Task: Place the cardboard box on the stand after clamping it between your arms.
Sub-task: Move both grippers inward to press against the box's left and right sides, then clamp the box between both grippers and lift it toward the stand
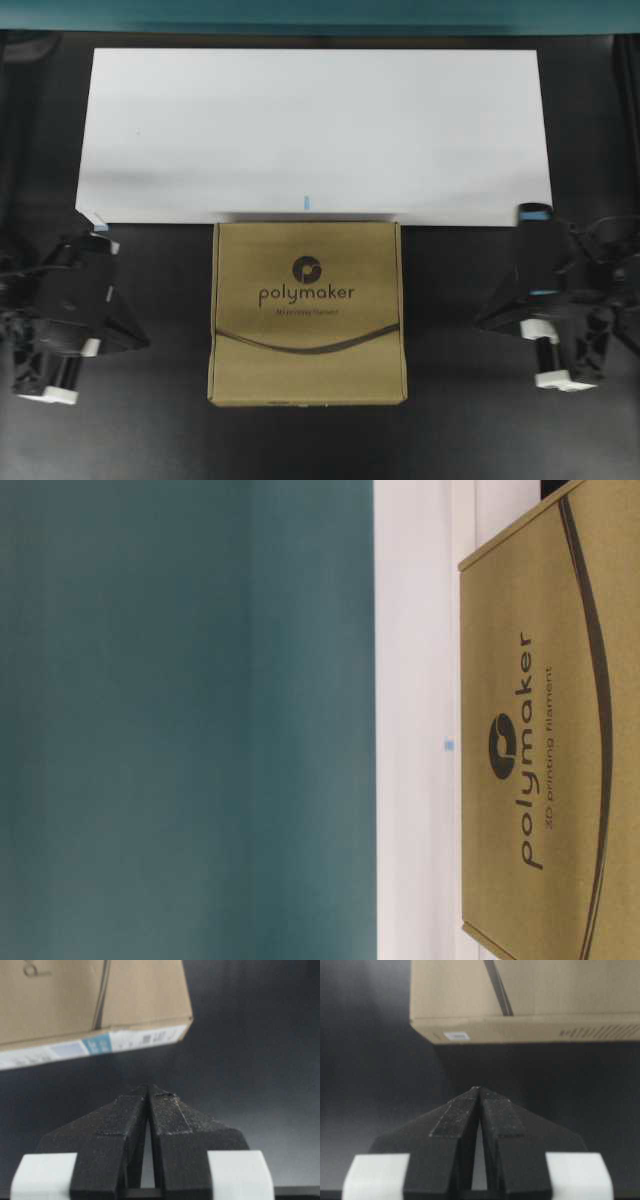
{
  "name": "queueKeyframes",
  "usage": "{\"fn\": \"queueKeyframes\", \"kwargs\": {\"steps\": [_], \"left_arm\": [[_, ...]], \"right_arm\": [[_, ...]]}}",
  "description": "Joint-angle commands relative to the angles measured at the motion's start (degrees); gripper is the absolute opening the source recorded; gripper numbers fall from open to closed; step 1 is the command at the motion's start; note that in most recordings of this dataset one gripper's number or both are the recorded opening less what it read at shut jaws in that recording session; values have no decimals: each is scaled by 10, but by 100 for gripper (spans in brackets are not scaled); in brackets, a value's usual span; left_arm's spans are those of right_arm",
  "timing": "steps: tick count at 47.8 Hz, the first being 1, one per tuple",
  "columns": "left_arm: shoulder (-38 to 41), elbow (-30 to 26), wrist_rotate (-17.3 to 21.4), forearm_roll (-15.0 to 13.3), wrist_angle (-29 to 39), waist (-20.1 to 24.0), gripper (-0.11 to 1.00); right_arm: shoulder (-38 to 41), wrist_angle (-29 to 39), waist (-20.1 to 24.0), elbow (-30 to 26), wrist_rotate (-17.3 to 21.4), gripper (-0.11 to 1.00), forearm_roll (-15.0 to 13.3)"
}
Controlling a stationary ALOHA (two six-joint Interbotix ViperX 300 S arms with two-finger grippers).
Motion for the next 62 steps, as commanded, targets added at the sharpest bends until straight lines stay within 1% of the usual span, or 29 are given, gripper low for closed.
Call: {"fn": "queueKeyframes", "kwargs": {"steps": [1, 4, 7, 9, 10, 14, 16, 18, 21, 25, 29, 32, 35, 46, 54, 62], "left_arm": [[23, -28, -2, 2, 14, -2, 4], [39, -32, -4, 2, 20, -2, 13], [54, -33, -11, 2, 22, -2, 27], [65, -31, -18, 2, 20, -2, 40], [70, -31, -21, 2, 19, -2, 48], [103, -26, -29, 3, 7, 3, 71], [120, -25, -31, 2, -4, 5, 81], [138, -22, -32, 2, -17, 9, 86], [165, -21, -33, 3, -33, 14, 85], [199, -19, -33, 3, -57, 26, 82], [219, -17, -33, 3, -82, 40, 83], [229, -18, -33, 3, -101, 48, 84], [240, -17, -33, 3, -118, 52, 84], [272, -28, -33, 3, -147, 52, 84], [296, -49, -33, 2, -149, 54, 84], [306, -60, -33, 3, -149, 57, 84]], "right_arm": [[39, 10, 17, -14, 9, 0, 0], [61, 14, 18, -19, 11, 6, 1], [84, 14, 19, -25, 14, 17, 0], [98, 14, 19, -27, 16, 28, 0], [105, 13, 19, -27, 16, 35, -1], [134, 6, 19, -25, 16, 60, -9], [149, -1, 19, -25, 16, 71, -17], [165, -9, 18, -25, 17, 79, -21], [191, -31, 15, -24, 17, 85, -22], [213, -69, 11, -19, 18, 84, -22], [232, -119, 6, -12, 19, 84, -22], [244, -142, 2, -11, 19, 84, -21], [255, -152, -2, -11, 19, 84, -22], [284, -182, -14, -13, 19, 84, -22], [306, -214, -21, -16, 18, 84, -21], [332, -240, -34, -36, 10, 84, -23]]}}
